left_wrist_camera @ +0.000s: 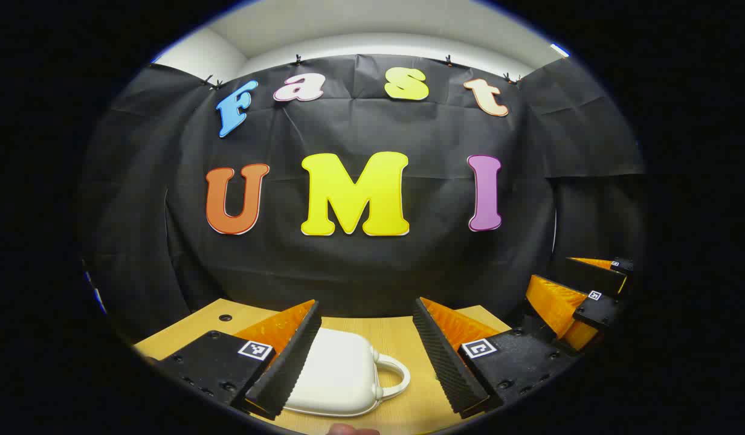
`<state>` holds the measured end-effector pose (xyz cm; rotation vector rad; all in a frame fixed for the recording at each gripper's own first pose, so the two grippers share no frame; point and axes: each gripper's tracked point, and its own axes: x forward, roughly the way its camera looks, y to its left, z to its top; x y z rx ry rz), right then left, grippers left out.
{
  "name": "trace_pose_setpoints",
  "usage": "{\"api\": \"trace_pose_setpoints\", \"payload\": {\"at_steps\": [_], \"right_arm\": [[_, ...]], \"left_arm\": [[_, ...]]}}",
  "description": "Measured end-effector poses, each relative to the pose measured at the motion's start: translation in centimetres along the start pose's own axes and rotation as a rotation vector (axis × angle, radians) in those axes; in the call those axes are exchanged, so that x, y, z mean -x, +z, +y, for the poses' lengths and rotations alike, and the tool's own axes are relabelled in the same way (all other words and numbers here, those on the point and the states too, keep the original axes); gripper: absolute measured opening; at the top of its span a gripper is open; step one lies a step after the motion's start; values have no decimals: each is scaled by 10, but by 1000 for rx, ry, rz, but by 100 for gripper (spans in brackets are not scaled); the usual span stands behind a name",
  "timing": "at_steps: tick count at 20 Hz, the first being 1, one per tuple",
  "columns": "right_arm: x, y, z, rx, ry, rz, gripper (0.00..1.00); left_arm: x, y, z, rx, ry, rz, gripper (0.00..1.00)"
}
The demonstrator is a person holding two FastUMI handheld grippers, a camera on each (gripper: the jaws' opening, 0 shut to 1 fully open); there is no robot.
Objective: First open the suitcase, pack the skin care products into it, and then close the suitcase.
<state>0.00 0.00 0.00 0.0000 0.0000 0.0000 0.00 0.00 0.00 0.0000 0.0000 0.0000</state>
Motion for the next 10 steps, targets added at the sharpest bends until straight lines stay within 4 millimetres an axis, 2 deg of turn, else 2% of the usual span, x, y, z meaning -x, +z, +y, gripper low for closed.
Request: {"api": "trace_pose_setpoints", "payload": {"at_steps": [4, 10], "right_arm": [[-4, -1, -2, -7, 0, 8, 80], [-5, -7, -12, -11, -2, 27, 80]], "left_arm": [[-9, -6, 3, -2, 18, 20, 98], [-11, -11, -7, 9, 6, 39, 98]]}}
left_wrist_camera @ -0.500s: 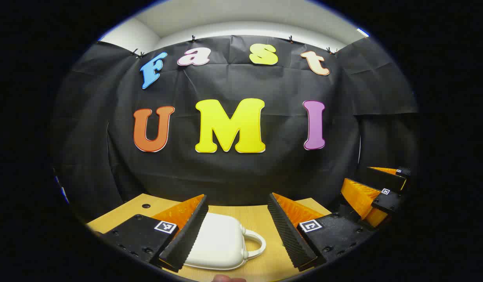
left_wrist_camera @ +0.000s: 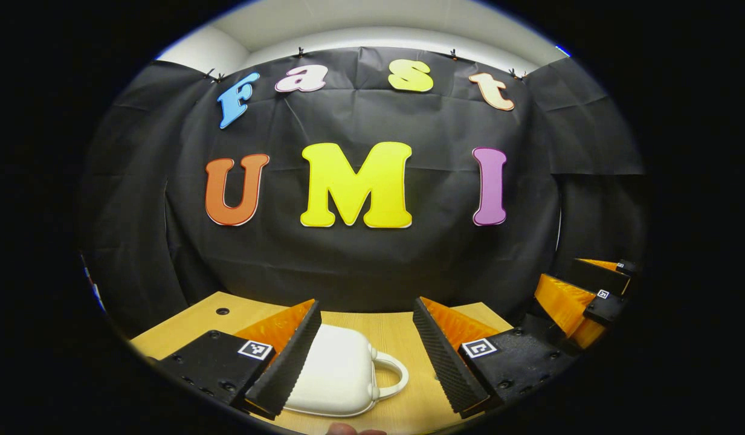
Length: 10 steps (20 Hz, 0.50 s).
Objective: First open the suitcase, pack the skin care products into it, and then close the suitcase.
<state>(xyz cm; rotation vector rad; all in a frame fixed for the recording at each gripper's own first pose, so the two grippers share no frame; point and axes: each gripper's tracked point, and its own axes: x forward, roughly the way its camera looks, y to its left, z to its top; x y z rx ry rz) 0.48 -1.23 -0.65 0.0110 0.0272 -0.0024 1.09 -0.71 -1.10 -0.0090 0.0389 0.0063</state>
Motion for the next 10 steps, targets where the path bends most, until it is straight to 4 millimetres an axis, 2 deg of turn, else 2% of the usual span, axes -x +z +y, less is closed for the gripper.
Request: {"api": "trace_pose_setpoints", "payload": {"at_steps": [6, 10], "right_arm": [[2, -8, -11, -15, -3, 23, 80], [7, -12, -19, -5, 1, 34, 80]], "left_arm": [[3, -7, -5, 0, 1, 15, 98], [5, -18, -14, -20, -16, 36, 98]]}}
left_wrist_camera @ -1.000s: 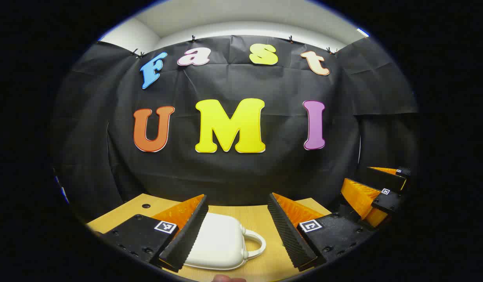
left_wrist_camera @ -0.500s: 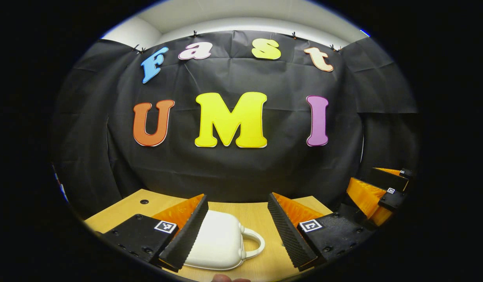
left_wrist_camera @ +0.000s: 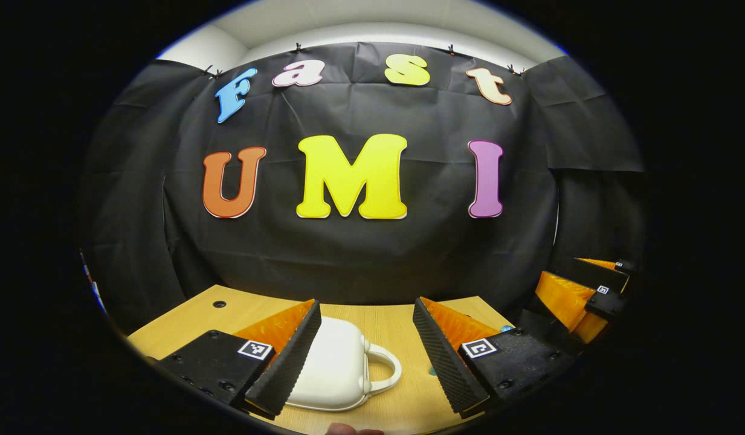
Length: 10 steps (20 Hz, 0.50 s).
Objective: First open the suitcase, pack the skin care products into it, and then close the suitcase.
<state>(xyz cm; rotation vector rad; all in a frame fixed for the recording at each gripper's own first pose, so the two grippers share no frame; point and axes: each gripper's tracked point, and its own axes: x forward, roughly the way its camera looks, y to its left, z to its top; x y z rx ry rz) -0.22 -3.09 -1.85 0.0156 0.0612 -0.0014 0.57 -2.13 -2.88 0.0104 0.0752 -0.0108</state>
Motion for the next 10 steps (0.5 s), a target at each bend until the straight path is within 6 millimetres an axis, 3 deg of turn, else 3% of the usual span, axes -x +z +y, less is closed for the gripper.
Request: {"api": "trace_pose_setpoints", "payload": {"at_steps": [6, 9, 10], "right_arm": [[7, -15, -36, 3, -53, 33, 80], [13, -32, -60, -13, -98, 85, 80], [17, -37, -68, -10, -112, 102, 80]], "left_arm": [[-7, -28, -21, -105, -67, 64, 98], [-20, -74, -38, -239, -156, 172, 98], [-25, -87, -36, -314, -165, 206, 99]]}}
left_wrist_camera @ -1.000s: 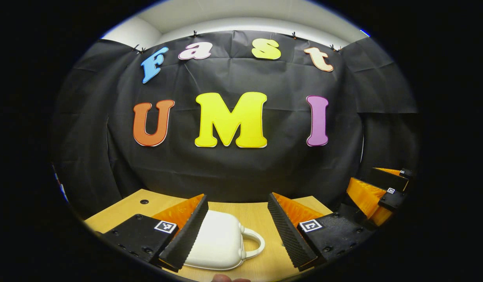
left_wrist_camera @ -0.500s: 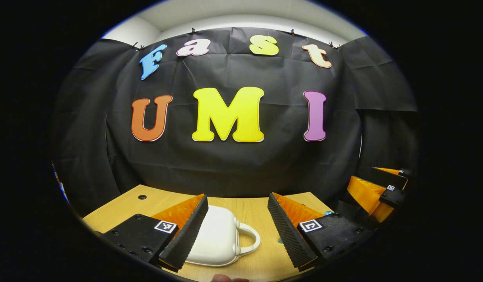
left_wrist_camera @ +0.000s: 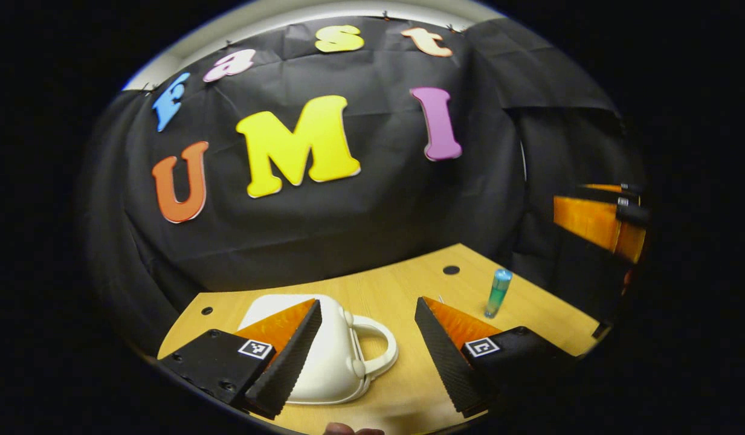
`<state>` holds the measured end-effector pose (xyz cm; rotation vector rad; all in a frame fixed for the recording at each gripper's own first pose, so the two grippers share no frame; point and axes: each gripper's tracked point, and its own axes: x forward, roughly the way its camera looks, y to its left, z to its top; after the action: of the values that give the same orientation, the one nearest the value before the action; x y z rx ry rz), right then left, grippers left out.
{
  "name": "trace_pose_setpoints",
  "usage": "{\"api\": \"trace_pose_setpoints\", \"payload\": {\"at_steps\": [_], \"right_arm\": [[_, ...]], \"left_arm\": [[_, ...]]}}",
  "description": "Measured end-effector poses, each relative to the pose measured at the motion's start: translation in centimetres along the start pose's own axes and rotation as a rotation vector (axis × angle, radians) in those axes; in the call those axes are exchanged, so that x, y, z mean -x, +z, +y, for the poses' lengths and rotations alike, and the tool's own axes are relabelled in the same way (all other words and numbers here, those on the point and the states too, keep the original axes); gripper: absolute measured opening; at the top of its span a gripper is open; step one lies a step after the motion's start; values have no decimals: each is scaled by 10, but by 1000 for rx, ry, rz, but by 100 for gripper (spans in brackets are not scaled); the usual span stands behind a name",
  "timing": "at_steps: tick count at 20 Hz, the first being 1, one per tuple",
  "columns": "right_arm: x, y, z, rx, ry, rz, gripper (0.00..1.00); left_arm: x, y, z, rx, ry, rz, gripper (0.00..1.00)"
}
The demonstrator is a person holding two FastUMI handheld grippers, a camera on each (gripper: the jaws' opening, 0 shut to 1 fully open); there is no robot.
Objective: First open the suitcase, pack the skin care products into it, and then close the suitcase.
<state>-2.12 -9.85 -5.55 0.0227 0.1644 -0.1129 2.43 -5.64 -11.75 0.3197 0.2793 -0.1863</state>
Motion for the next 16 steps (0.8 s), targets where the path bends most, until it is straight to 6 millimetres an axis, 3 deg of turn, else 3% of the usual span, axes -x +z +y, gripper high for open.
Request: {"api": "trace_pose_setpoints", "payload": {"at_steps": [4, 7, 10, 14, 16], "right_arm": [[5, -13, -41, 3, -66, 28, 79], [3, -26, -62, -4, -93, 49, 80], [0, -29, -72, -25, -108, 54, 79], [-6, -41, -79, -23, -86, 61, 80], [-10, -49, -87, -38, -82, 77, 80]], "left_arm": [[-38, -42, -8, -308, -64, 127, 99], [-60, -68, -13, -443, -97, 224, 99], [-77, -90, -16, -536, -95, 317, 99], [-99, -104, -7, -638, -67, 399, 95], [-105, -112, -4, -663, -61, 432, 84]]}}
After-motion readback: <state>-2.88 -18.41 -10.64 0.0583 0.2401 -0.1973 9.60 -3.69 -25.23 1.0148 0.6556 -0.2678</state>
